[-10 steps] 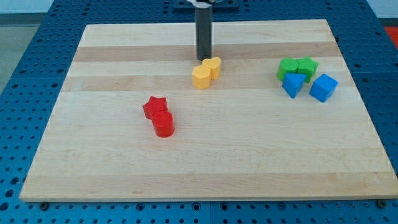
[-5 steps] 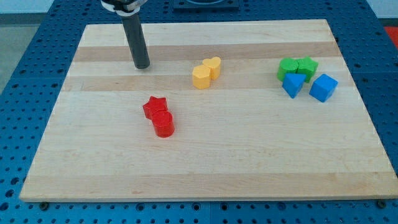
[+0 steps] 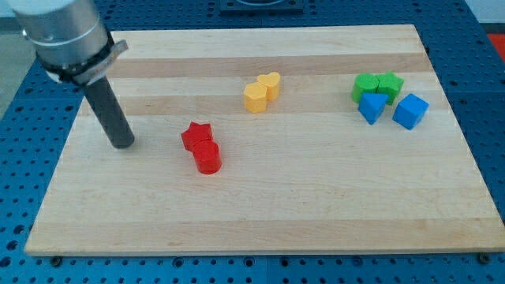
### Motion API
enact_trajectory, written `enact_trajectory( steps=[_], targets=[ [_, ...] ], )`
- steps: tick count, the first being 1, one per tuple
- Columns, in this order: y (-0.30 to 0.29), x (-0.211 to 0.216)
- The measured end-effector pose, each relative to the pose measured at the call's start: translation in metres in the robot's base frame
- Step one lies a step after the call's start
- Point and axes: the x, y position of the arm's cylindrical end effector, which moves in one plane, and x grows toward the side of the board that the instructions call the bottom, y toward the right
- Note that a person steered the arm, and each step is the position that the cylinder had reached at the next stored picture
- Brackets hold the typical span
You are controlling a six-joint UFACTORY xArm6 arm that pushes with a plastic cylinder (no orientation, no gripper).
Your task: Place red star to the bottom of the yellow hexagon
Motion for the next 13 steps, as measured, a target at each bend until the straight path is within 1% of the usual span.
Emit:
enact_trajectory(
  steps=[1,3,4,6,7,9,10,11,12,13],
  targets=[
    [0.027,0.017],
    [0.100,0.018],
    [0.108,0.017],
    [0.062,0.017],
    [0.071,0.010],
    [0.122,-0.003],
    [0.126,-0.021],
    [0.129,-0.029],
    [0.146,-0.029],
    [0.150,-0.030]
  ],
)
